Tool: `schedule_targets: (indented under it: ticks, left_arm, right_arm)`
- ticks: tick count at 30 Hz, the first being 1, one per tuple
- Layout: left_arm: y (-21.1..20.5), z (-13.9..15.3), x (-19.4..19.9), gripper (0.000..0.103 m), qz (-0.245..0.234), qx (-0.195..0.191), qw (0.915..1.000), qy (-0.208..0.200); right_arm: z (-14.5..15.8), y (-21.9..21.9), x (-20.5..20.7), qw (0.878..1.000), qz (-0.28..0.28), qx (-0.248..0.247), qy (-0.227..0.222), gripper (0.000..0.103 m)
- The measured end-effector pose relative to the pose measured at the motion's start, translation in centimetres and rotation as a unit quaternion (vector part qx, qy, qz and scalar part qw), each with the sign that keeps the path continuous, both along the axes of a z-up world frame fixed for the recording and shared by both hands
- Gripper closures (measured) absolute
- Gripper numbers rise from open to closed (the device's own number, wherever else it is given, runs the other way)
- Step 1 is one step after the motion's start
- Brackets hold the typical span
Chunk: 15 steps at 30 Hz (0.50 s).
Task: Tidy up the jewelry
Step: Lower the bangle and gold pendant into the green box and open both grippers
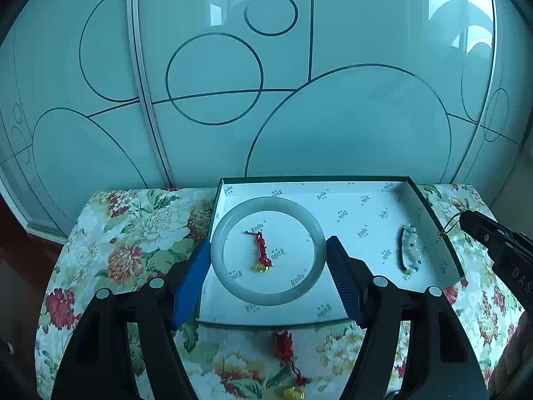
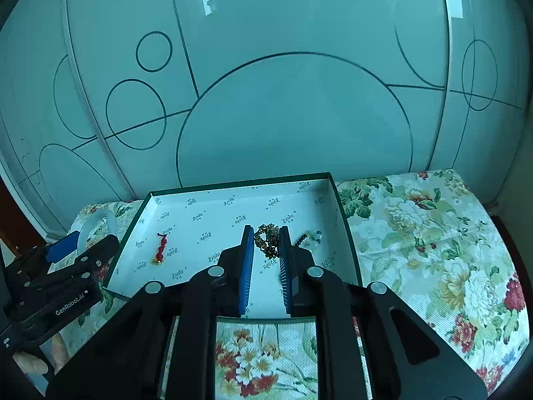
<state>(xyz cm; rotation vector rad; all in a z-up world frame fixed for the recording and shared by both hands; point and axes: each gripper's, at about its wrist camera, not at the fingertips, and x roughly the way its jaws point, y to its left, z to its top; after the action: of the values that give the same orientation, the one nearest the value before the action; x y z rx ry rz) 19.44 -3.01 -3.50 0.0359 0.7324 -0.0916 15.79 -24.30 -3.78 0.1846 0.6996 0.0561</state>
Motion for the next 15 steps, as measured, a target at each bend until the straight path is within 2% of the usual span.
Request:
schedule_targets:
  ticks: [7,15]
  left_arm:
    - [-1.2,-4.6,4.6,0.034,-0.002,0.016,0.9989,0.044]
    - [-1.6,-7.5,6.2,0.033,-0.012,0.023,0.9967,0.076]
  right_arm:
    - [-4.8,0.6,5.0,0.998,0.002,-0.008,0.059,0.088]
    - [-7.6,1.1,6.9,0.995,0.007,-0.018,0.095,0.087]
